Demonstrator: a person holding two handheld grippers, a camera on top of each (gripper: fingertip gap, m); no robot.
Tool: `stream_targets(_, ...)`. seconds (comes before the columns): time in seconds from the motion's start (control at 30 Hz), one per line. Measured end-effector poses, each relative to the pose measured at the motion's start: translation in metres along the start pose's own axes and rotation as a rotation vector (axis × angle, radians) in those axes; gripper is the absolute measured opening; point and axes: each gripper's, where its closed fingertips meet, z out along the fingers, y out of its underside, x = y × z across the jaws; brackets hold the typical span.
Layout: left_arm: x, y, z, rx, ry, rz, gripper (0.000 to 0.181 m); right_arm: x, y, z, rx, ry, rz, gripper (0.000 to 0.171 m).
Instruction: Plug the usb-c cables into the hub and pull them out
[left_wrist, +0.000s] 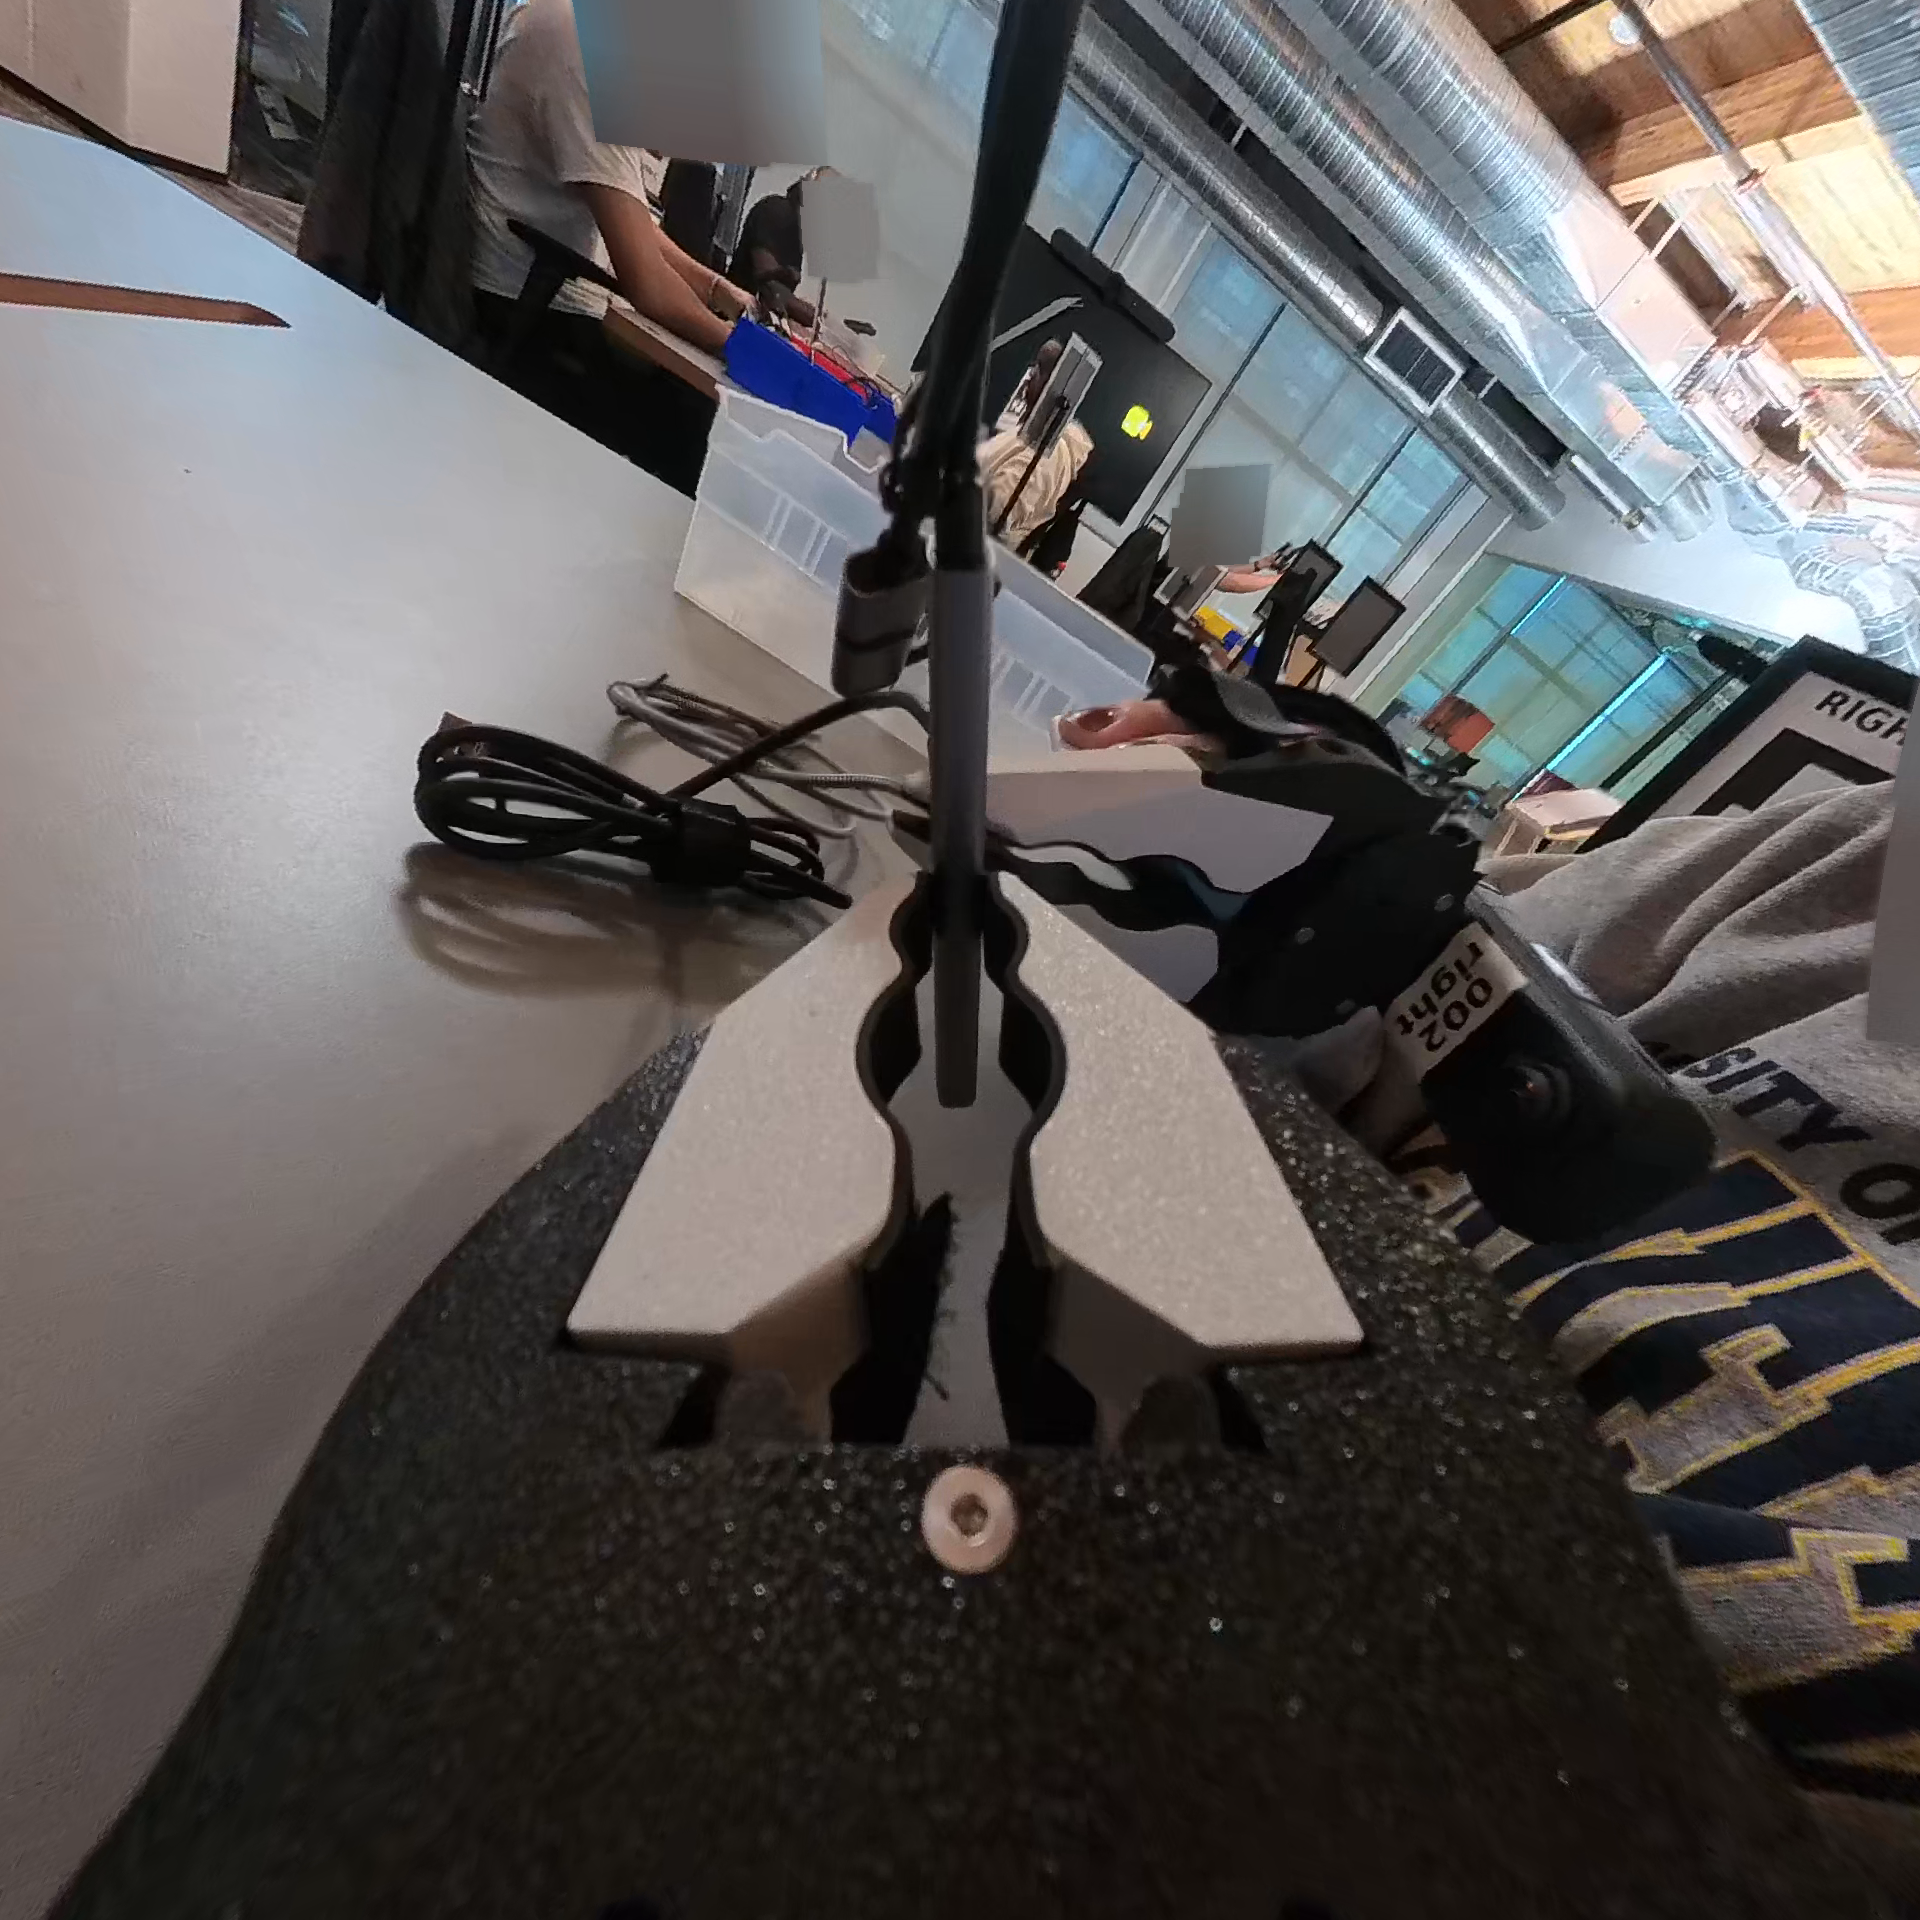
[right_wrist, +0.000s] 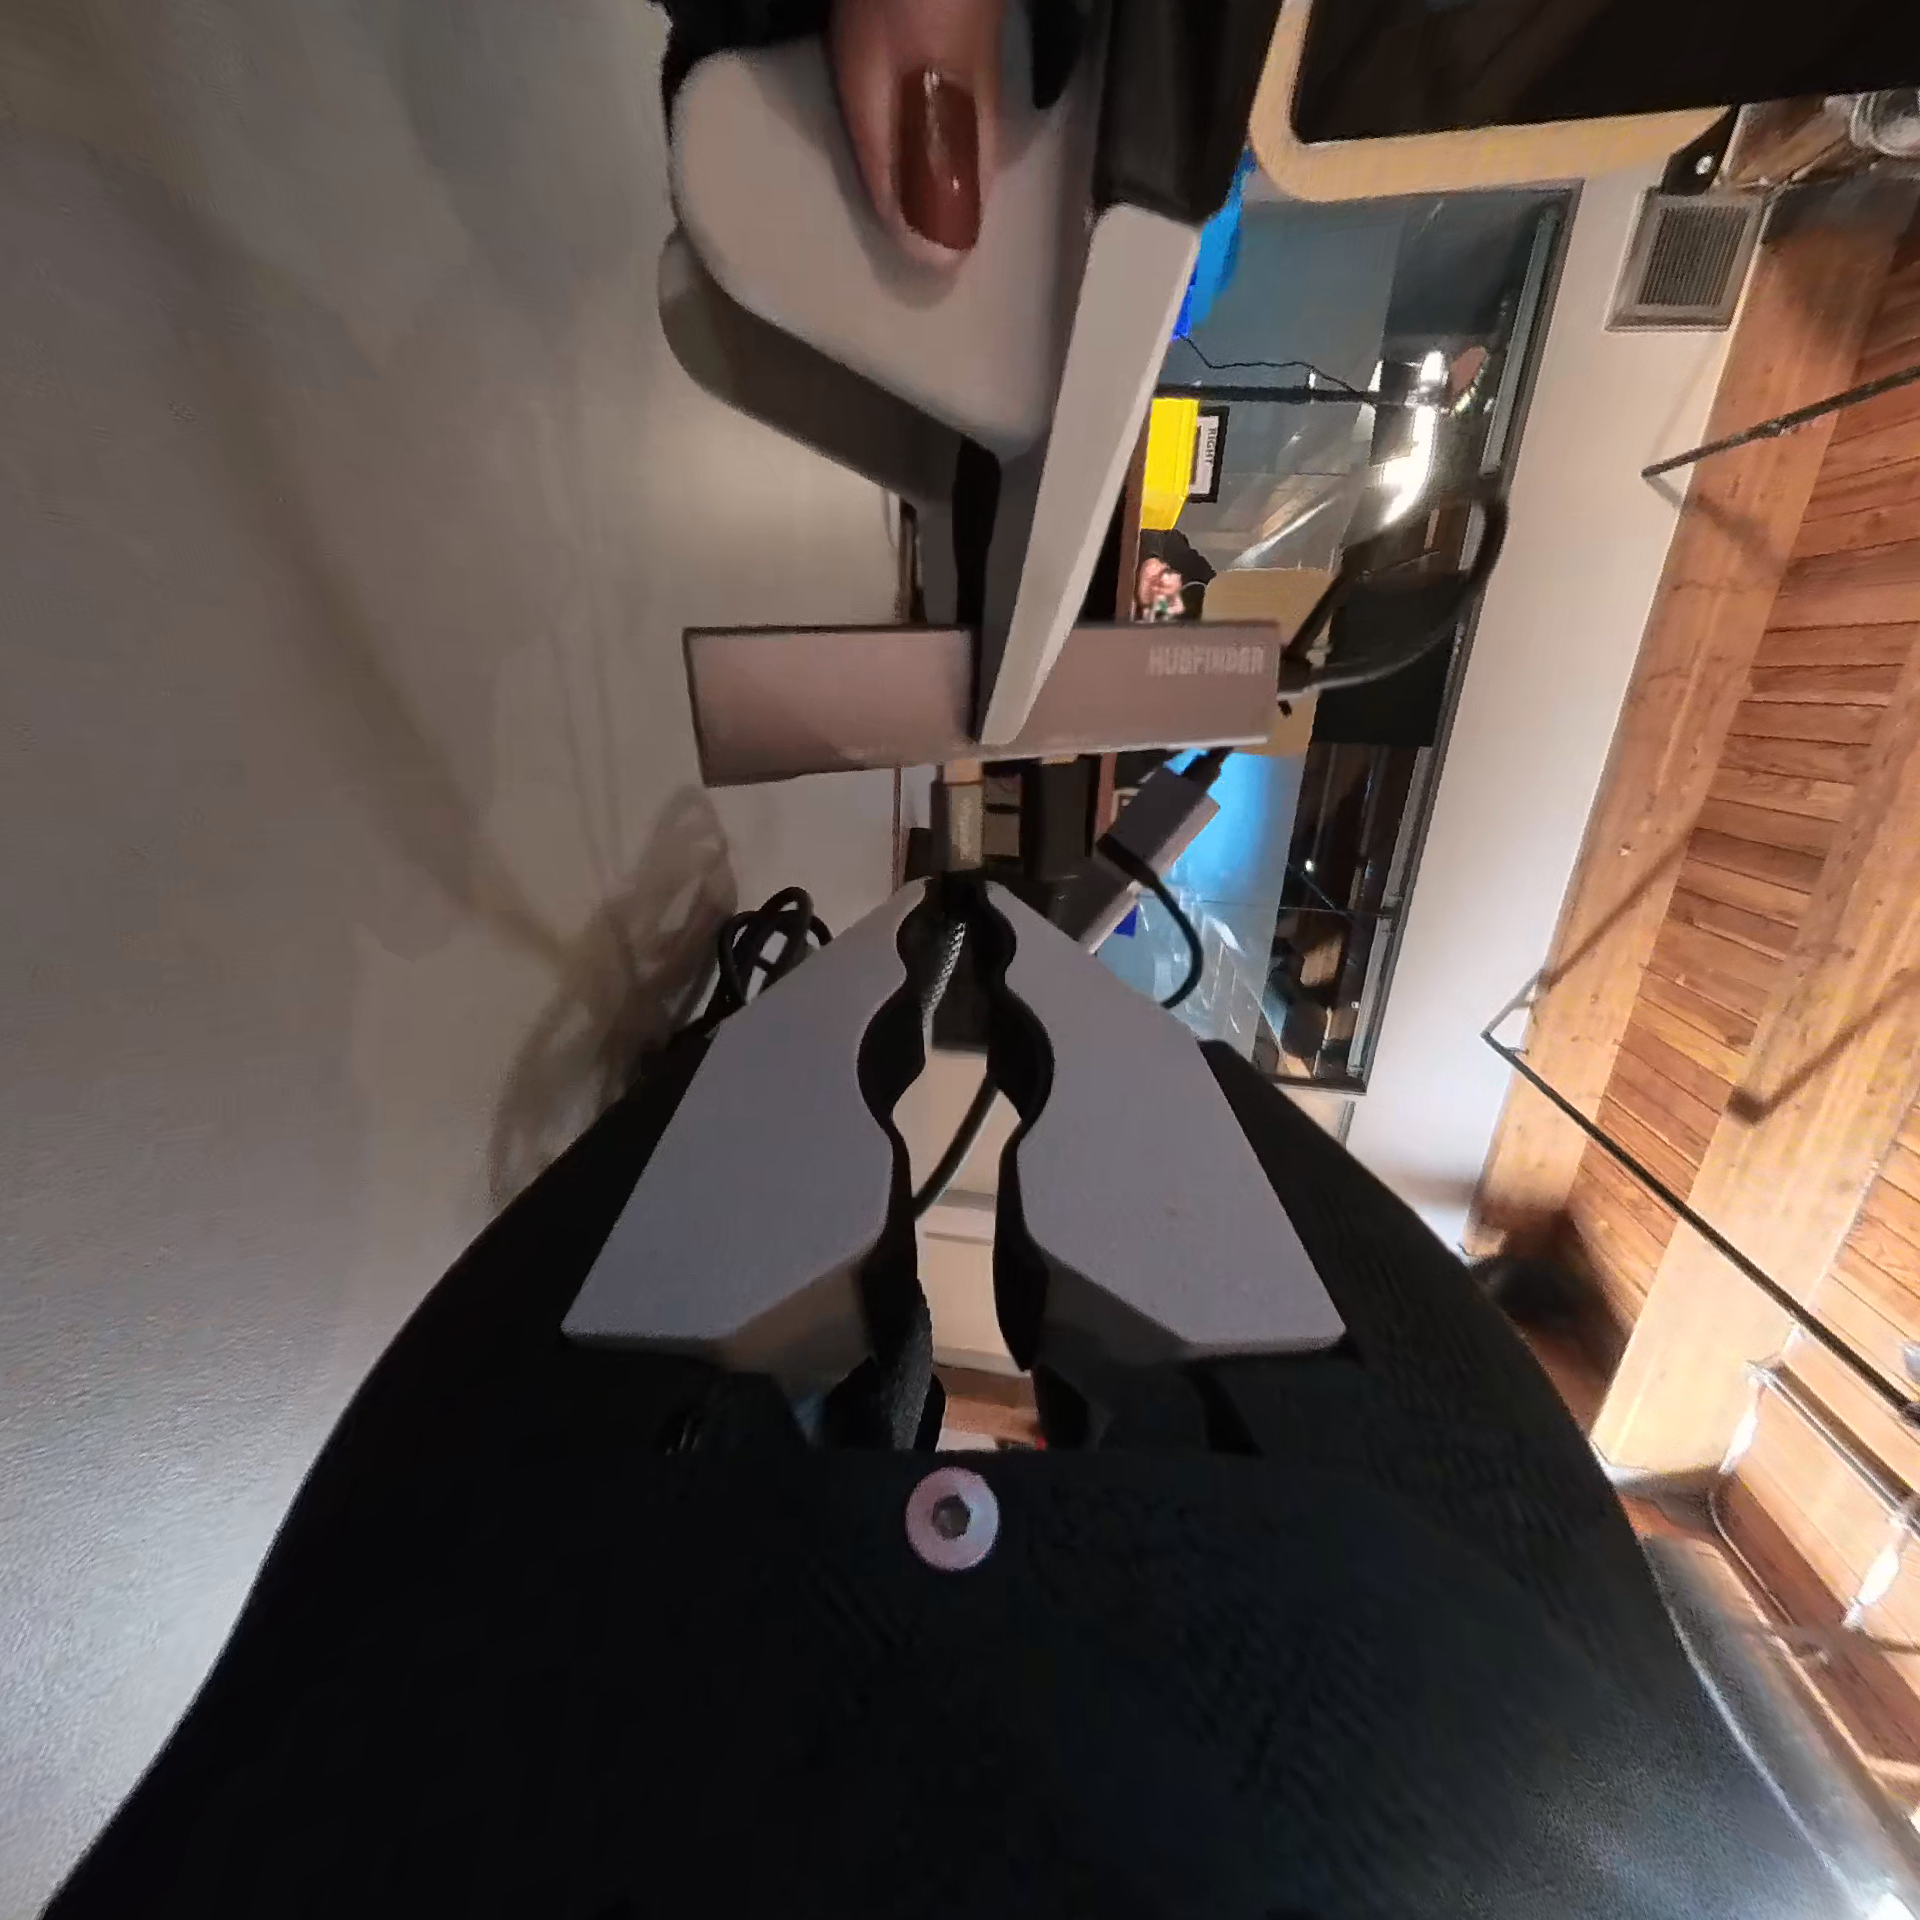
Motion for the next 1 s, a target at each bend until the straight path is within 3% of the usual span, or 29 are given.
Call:
stream_targets(0.1,-0.003,0.004,0.002,-0.027,-0.033,0.020,0.007,-0.003,0.002,0.001,-0.008,-0.012,-0.010,0.003)
stream_targets(0.6,-0.014,0.002,0.009,-0.028,-0.160,0.107,0.007,-0.022,0.001,0.006,0.087,-0.254,0.484,0.003)
stream_targets(0.7,-0.017,-0.001,0.013,-0.056,-0.262,0.284,0.007,-0.013,0.003,-0.003,0.226,-0.332,0.637,0.013)
stream_targets(0.77,-0.018,-0.002,0.011,-0.118,-0.359,0.504,0.007,0.017,0.014,-0.016,0.321,-0.216,0.672,0.024)
stream_targets(0.87,-0.022,-0.005,0.008,-0.224,-0.544,0.826,0.007,0.046,0.043,-0.024,0.274,-0.010,0.651,0.046)
stream_targets(0.93,-0.018,-0.006,0.012,-0.250,-0.594,0.943,0.007,0.038,0.047,-0.019,0.225,-0.040,0.627,0.058)
stream_targets(1.0,-0.017,0.000,0.018,-0.318,-0.613,1.069,0.007,0.028,0.034,-0.018,0.251,-0.088,0.578,0.059)
